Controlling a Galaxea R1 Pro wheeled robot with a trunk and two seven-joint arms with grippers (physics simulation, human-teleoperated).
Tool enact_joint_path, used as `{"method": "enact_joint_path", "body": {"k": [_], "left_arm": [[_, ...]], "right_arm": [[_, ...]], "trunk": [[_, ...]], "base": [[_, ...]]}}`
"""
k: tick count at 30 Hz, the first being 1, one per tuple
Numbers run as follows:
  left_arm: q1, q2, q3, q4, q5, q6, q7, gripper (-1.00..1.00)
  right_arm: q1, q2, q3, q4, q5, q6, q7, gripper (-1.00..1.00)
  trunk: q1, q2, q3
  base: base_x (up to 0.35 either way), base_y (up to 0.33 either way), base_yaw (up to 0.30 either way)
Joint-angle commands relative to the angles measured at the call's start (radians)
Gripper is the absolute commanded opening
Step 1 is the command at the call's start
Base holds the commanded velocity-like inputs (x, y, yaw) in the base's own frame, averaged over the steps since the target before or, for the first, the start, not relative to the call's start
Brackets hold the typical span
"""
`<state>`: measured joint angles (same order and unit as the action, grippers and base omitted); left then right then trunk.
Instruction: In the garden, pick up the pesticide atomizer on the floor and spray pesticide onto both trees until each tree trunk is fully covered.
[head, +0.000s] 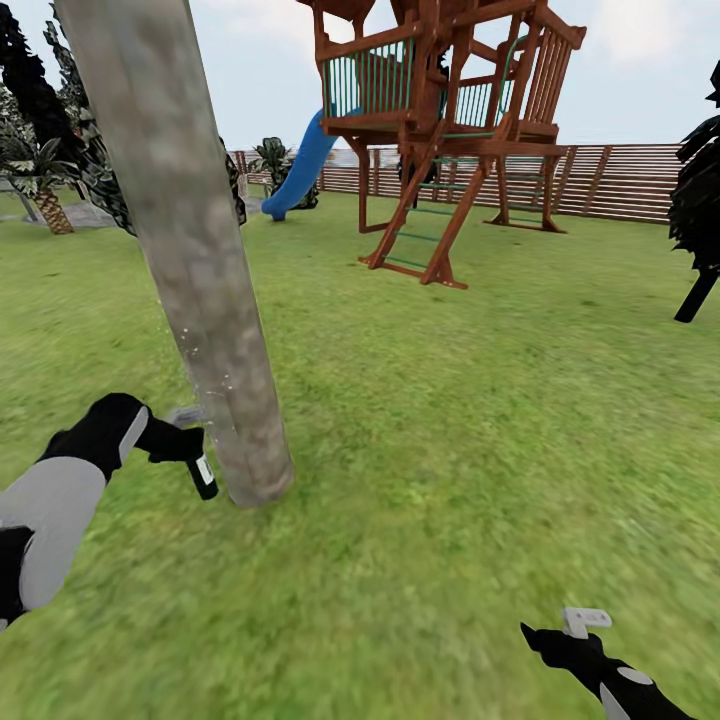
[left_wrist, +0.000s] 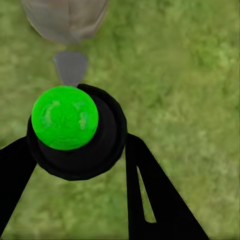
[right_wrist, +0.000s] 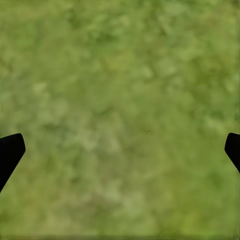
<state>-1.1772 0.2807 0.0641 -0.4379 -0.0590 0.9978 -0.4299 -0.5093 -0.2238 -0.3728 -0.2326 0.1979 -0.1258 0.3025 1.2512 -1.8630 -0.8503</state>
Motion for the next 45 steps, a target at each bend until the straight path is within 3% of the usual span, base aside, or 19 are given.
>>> {"method": "enact_joint_path", "body": {"k": [1,2,3,7,9,11,14,15,19,24,26,28,31,33,35,41,45], "left_arm": [[-0.006,-0.001,-0.028,-0.001,0.001,0.004,0.000,-1.00],[-0.019,-0.004,-0.079,-0.011,0.001,0.011,-0.019,-1.00],[-0.051,-0.006,-0.102,-0.013,0.000,0.014,-0.045,-1.00],[-0.166,-0.007,-0.119,-0.003,-0.001,0.018,-0.085,-1.00],[-0.188,-0.006,-0.122,-0.001,-0.001,0.019,-0.087,-1.00],[-0.194,-0.002,-0.159,0.001,-0.001,0.019,-0.088,-1.00],[-0.170,-0.002,-0.205,0.004,-0.001,0.018,-0.090,-1.00],[-0.157,-0.002,-0.208,0.008,-0.001,0.017,-0.091,-1.00],[-0.018,-0.009,-0.211,0.017,-0.001,0.000,-0.092,-1.00],[0.047,-0.020,-0.211,0.014,-0.008,-0.006,-0.067,-1.00],[0.050,-0.031,-0.210,0.016,-0.005,-0.016,0.013,-1.00],[0.051,-0.064,-0.205,0.017,0.000,-0.020,0.118,-1.00],[0.069,-0.085,-0.195,0.016,0.002,-0.034,0.145,-1.00],[0.080,-0.087,-0.175,0.019,0.007,-0.102,0.190,-1.00],[0.101,-0.088,-0.165,0.019,0.032,-0.121,0.238,-1.00],[0.152,-0.099,-0.155,0.014,0.195,-0.132,0.274,-1.00],[0.154,-0.100,-0.155,0.017,0.210,-0.133,0.275,-1.00]], "right_arm": [[0.000,0.000,0.000,0.000,0.000,0.000,0.000,1.00],[0.000,0.000,0.000,0.000,0.000,0.000,0.000,1.00],[0.000,0.000,0.000,-0.001,0.000,0.000,0.000,1.00],[0.000,0.000,0.000,-0.001,0.000,0.000,0.000,1.00],[0.000,0.000,0.000,-0.001,0.000,0.000,0.000,1.00],[0.000,0.000,0.000,-0.001,0.000,0.000,0.000,1.00],[0.000,0.000,0.000,-0.001,0.000,0.000,0.000,1.00],[0.000,0.000,0.000,-0.001,0.000,0.000,0.000,1.00],[0.000,0.000,0.000,-0.001,0.000,0.000,0.000,1.00],[0.000,0.000,0.000,-0.001,0.000,0.000,0.000,1.00],[0.000,0.000,0.000,-0.001,0.000,0.000,0.000,1.00],[0.000,0.000,0.000,-0.001,0.000,0.000,0.000,1.00],[0.000,0.000,0.000,-0.001,-0.001,0.000,0.000,1.00],[0.000,0.000,0.000,-0.001,-0.001,0.000,0.000,1.00],[0.000,0.000,0.000,-0.001,-0.001,0.000,0.000,1.00],[0.000,-0.001,-0.001,-0.001,-0.001,0.000,0.001,1.00],[0.001,0.000,-0.001,-0.001,-0.001,0.000,0.000,1.00]], "trunk": [[0.000,0.000,0.000],[0.000,0.000,0.000],[0.000,0.000,0.000],[0.000,0.000,0.000],[0.000,0.000,0.000],[0.000,0.000,0.000],[0.000,0.000,0.000],[0.000,0.000,0.000],[0.000,0.000,0.000],[0.000,0.000,0.000],[0.000,0.000,0.000],[0.000,0.000,0.000],[0.000,0.000,0.000],[0.000,0.000,0.000],[0.000,0.000,0.000],[0.000,0.000,0.000],[0.000,0.000,0.000]], "base": [[0.000,0.000,0.000],[0.000,0.000,0.000],[0.000,0.000,0.000],[0.000,0.000,0.000],[0.000,0.000,0.000],[0.000,0.000,0.000],[0.000,0.000,0.000],[0.000,0.000,0.000],[0.000,0.000,0.000],[0.000,0.000,0.000],[0.000,0.000,0.000],[0.000,0.000,0.008],[0.000,0.000,0.195],[0.000,0.000,0.273],[0.000,0.000,0.161],[0.000,-0.045,0.014],[0.000,-0.257,0.000]]}}
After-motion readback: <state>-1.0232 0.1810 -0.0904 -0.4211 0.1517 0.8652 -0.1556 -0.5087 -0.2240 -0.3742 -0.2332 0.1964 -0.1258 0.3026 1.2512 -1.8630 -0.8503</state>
